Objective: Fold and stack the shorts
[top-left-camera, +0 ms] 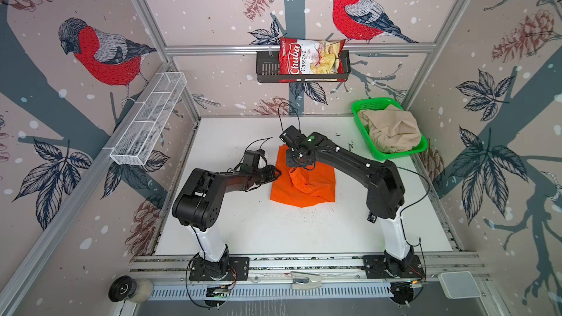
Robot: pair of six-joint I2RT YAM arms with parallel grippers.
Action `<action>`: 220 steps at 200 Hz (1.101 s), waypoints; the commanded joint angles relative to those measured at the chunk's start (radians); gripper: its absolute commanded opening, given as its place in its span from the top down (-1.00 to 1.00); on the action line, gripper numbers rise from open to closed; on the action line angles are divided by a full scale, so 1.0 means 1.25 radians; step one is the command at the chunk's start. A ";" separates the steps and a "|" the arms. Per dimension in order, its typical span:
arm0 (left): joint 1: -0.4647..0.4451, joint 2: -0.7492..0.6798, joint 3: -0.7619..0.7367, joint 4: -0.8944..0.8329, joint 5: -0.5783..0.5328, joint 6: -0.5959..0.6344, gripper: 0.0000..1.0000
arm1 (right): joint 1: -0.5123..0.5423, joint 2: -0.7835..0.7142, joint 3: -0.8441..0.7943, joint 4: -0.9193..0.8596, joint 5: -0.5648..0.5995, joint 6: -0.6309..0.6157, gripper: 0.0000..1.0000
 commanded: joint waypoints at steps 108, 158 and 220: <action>-0.012 -0.252 0.041 -0.147 -0.047 0.024 0.23 | -0.146 -0.303 -0.339 0.358 -0.241 0.022 -0.36; -0.147 -0.122 0.130 -0.163 -0.079 0.037 0.32 | -0.285 -0.446 -0.676 0.518 -0.355 0.051 -0.28; -0.145 0.032 0.147 -0.196 -0.142 0.073 0.33 | -0.299 -0.414 -0.828 0.627 -0.393 0.076 -0.24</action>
